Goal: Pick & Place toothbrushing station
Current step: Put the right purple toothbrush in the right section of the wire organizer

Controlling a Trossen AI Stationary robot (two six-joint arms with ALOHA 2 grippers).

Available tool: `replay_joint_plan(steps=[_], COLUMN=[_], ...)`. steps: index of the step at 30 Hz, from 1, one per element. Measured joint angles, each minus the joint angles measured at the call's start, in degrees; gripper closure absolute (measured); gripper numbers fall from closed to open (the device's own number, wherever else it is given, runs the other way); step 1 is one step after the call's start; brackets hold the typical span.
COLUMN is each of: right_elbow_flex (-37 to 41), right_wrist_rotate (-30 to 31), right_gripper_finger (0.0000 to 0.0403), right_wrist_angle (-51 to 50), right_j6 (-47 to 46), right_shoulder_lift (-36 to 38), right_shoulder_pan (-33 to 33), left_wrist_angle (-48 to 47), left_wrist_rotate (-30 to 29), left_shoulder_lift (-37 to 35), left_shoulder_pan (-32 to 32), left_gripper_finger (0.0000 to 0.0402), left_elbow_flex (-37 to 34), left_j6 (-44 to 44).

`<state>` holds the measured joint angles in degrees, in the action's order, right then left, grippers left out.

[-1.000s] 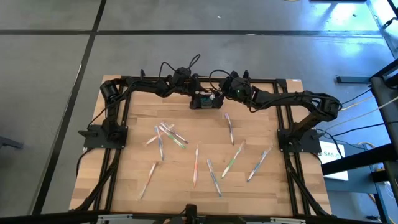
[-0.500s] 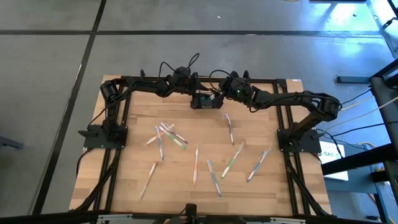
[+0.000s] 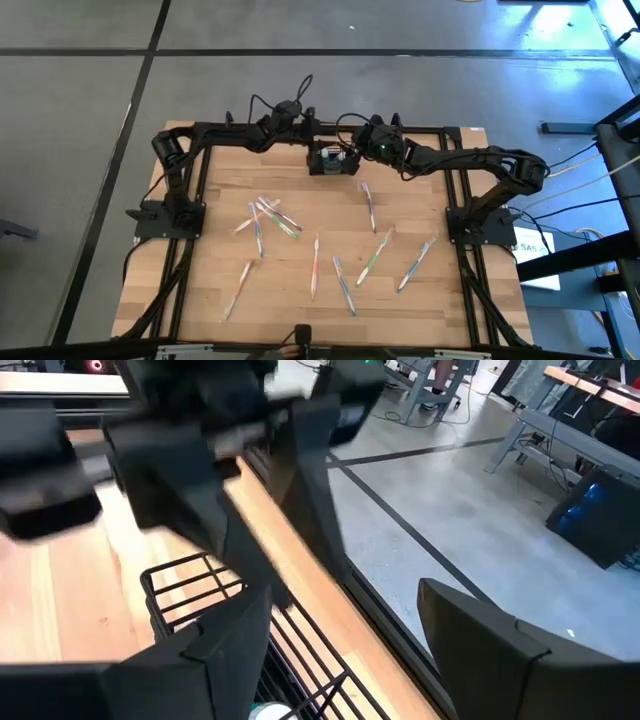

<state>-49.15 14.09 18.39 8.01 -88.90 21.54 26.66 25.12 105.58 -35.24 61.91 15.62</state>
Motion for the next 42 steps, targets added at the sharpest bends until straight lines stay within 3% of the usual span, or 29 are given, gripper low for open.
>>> replay_joint_plan(steps=[8,14,19,26,37,42], right_elbow_flex=[0.04,0.04,0.04,-0.23,-17.40,-22.16], right_wrist_rotate=[0.02,0.28,-0.31,-9.25,-7.89,-7.63], right_gripper_finger=[0.0151,0.0186,0.0233,0.0296,0.0391,0.0396], right_wrist_angle=[-5.14,-10.53,-12.82,-13.48,-39.14,-47.11], right_j6=[-1.40,-5.27,-9.46,-13.64,-13.64,-16.22], right_shoulder_lift=[3.21,6.36,7.65,7.67,5.97,3.13], right_shoulder_pan=[0.00,0.05,0.05,0.81,0.88,0.90], left_wrist_angle=[-10.03,-15.02,-9.08,5.69,5.06,2.62], left_wrist_rotate=[0.14,0.50,0.46,0.46,0.27,0.02], left_shoulder_lift=[-9.91,-16.92,-20.77,-23.25,-23.69,-23.67], left_shoulder_pan=[0.01,0.38,0.62,2.86,6.80,7.23], left_gripper_finger=[0.0278,0.0285,0.0291,0.0295,0.0297,0.0297], left_elbow_flex=[0.00,-3.91,-12.75,-23.08,-24.00,-24.00], left_j6=[3.51,4.23,-0.04,-5.97,-8.44,-8.44])
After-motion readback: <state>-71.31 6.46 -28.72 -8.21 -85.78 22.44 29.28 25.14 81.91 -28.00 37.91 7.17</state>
